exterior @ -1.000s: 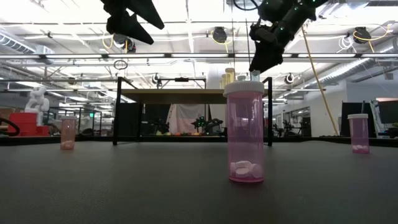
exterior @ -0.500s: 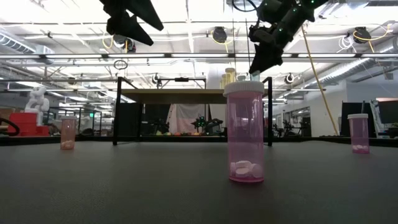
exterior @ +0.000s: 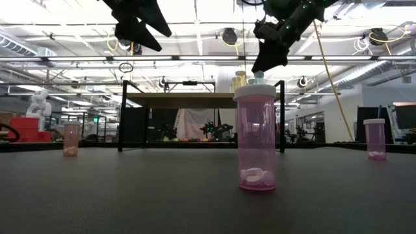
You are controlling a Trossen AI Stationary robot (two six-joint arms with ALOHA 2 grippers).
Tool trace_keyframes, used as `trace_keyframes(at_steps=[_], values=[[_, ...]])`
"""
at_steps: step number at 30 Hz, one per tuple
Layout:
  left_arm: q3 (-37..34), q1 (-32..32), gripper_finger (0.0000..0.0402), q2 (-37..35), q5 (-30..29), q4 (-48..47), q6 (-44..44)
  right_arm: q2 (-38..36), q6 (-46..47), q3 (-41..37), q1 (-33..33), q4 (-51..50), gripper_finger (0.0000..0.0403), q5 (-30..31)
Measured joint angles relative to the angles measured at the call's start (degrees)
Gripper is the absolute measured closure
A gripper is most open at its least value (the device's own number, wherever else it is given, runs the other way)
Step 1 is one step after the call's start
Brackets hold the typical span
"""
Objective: Pick and place medicine bottles onto shelf by color
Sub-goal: Adjust the bottom blue pill bottle on the shelf
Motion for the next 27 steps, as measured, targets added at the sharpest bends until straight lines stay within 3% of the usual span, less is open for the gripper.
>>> trace_keyframes(at_steps=[14, 19, 23, 27], values=[[0.0, 0.4, 0.0078, 0.0, 0.1, -0.5, 2.6, 0.7, -7.7, 0.0, 6.2, -0.5, 0.0283, 15.2], [0.0, 1.2, 0.0078, 0.0, 1.1, -0.5, 2.4, -1.3, -6.5, 0.0, 5.9, -0.1, 0.0283, 15.3], [0.0, 1.3, 0.0078, 0.0, 2.1, -0.6, 1.4, -4.7, 0.1, 0.0, 5.6, 0.0, 0.0282, 14.9], [0.0, 1.8, 0.0078, 0.0, 2.0, 0.1, 1.2, -5.9, 5.5, 0.0, 4.0, -3.2, 0.0281, 8.7]])
